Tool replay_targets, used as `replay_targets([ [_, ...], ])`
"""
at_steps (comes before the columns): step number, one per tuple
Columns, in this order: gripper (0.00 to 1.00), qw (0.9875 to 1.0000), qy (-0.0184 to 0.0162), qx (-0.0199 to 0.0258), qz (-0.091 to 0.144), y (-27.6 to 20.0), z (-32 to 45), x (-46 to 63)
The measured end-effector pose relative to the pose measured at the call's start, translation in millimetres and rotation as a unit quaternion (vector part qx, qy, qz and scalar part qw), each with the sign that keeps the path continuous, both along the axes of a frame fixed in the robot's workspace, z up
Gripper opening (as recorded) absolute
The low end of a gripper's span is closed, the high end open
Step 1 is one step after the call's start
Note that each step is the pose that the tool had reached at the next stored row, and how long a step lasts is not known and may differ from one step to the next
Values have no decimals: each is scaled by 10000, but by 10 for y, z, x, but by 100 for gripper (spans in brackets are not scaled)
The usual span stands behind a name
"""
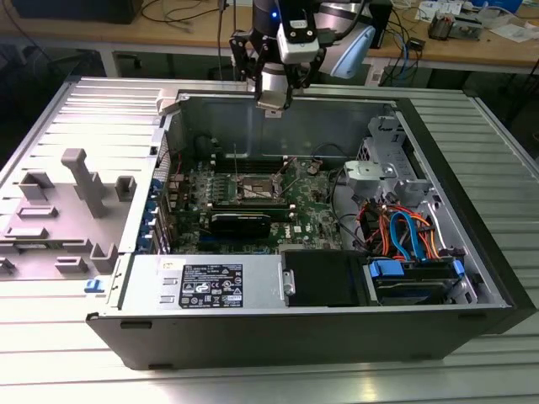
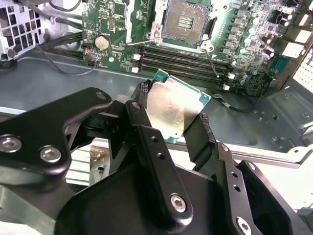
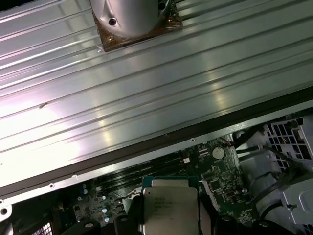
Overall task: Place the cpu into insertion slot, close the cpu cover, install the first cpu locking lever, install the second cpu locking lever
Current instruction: 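Place the cpu into insertion slot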
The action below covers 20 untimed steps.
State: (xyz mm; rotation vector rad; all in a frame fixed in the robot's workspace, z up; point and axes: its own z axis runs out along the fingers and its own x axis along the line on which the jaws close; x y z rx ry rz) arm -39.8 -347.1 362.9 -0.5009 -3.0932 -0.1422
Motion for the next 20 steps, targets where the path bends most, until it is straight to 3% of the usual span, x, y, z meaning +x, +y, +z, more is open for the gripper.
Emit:
replay_targets([
  [14,55,9989,0,0,-479,0,-15,0],
  [20,55,9978,0,0,-670,0,-23,0],
])
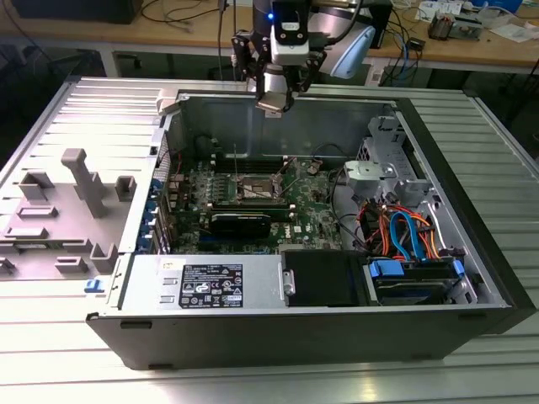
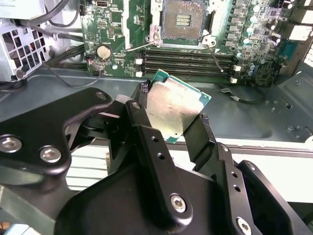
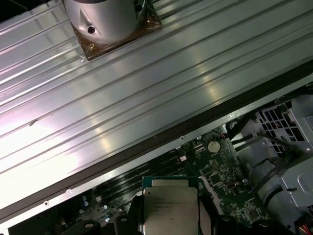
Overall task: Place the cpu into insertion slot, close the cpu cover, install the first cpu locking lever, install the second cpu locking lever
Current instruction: 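Place the cpu into insertion slot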
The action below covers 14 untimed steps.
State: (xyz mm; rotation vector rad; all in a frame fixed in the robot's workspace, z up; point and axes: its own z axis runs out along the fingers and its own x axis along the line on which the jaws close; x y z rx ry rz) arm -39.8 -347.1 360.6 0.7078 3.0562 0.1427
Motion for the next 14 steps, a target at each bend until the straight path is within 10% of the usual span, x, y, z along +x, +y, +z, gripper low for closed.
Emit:
replay_targets([
  [14,55,9999,0,0,-107,0,-2,0],
])
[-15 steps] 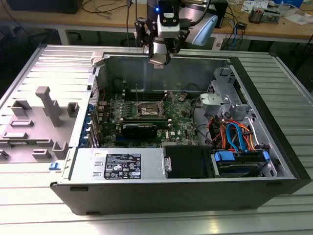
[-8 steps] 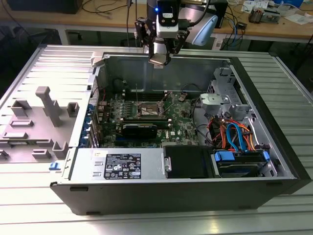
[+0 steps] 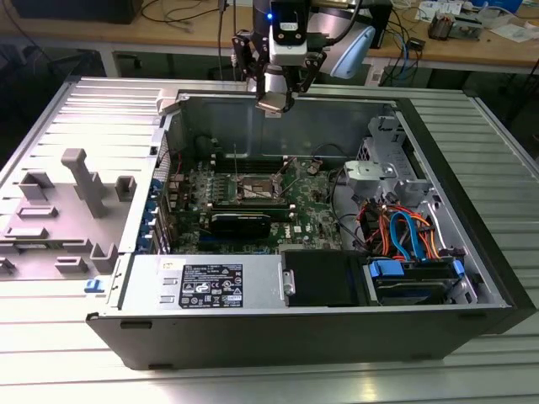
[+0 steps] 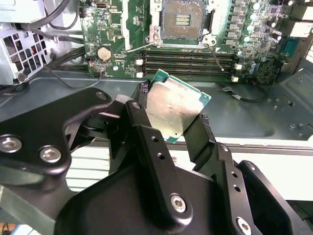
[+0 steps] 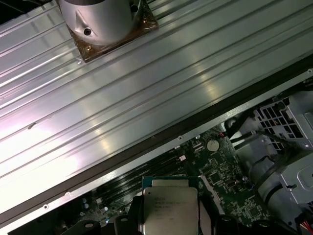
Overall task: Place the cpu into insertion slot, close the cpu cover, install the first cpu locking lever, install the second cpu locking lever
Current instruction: 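Place the cpu into insertion slot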
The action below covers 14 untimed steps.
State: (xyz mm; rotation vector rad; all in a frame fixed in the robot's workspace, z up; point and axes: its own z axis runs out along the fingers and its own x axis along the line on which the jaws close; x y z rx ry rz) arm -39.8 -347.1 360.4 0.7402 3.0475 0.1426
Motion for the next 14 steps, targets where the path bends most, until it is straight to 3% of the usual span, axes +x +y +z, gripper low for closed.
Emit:
replay_targets([
  [4,55,9999,0,0,-142,0,-1,-5],
  [10,55,9999,0,0,-165,-8,-1,-56],
  [14,55,9993,0,0,-361,-9,-2,-57],
])
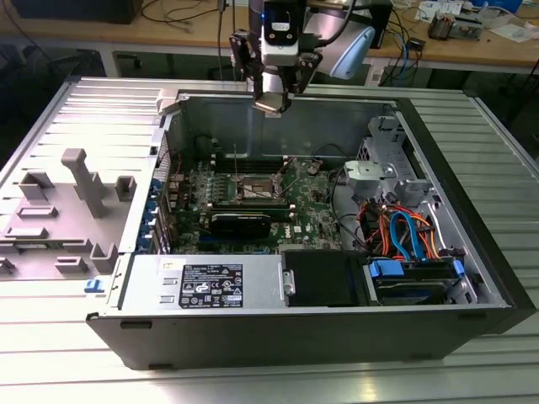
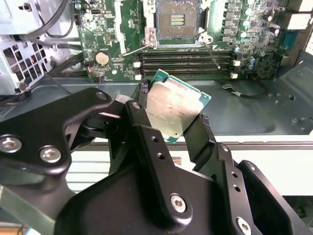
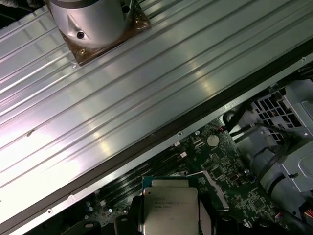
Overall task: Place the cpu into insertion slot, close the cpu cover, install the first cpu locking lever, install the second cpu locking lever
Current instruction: 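Place the cpu into insertion slot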
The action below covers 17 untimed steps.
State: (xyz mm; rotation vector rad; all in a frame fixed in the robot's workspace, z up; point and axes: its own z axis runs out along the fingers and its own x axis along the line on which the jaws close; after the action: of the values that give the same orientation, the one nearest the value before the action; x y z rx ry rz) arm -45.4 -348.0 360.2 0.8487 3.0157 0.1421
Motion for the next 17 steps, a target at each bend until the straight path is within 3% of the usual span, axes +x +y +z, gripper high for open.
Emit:
replay_targets([
  [5,55,9995,0,1,-315,0,-3,0],
  [10,55,9972,0,1,-749,0,-8,0],
  [17,55,9948,0,1,-1020,0,-11,0],
])
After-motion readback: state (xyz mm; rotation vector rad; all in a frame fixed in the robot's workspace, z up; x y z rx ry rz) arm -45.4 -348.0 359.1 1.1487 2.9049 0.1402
